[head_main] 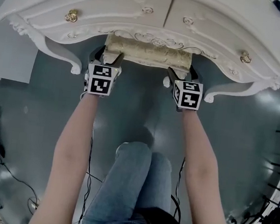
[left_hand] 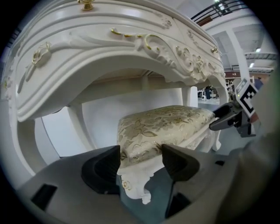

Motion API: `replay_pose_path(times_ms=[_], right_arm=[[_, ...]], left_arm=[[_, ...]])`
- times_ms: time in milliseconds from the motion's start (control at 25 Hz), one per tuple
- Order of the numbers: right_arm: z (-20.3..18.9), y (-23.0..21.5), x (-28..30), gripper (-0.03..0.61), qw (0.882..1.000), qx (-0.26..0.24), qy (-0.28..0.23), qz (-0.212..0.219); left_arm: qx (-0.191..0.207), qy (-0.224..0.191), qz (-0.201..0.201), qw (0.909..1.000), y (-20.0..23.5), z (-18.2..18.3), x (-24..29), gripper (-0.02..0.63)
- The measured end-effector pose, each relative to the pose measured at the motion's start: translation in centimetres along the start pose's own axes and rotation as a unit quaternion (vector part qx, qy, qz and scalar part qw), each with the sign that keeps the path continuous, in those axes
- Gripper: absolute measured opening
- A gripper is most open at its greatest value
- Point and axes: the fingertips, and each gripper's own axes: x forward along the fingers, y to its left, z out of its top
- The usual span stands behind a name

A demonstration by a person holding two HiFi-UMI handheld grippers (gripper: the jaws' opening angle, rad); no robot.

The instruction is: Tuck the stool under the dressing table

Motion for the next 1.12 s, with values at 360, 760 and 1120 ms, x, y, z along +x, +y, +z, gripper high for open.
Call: replay_pose_path(times_ms=[360,760,1120], right_arm=[[1.9,-2.4,2.5,0.377,0.997,0.001,-0.065,-0.031],[3.0,-3.3,3.8,0.373,0.990,-0.015,-0.130,-0.057],[3.0,-3.7,3.8,0.373,0.985,-0.015,-0.160,-0.063]], left_arm=[[0.004,-0.067,0.020,0.9976,0.2,1.9,2.9,0.295],[0.008,-0.140,0.042,0.9893,0.6,2.8,4.3,0.293],[0.011,-0.163,0.053,0.9852,0.4,2.9,4.2,0.293]])
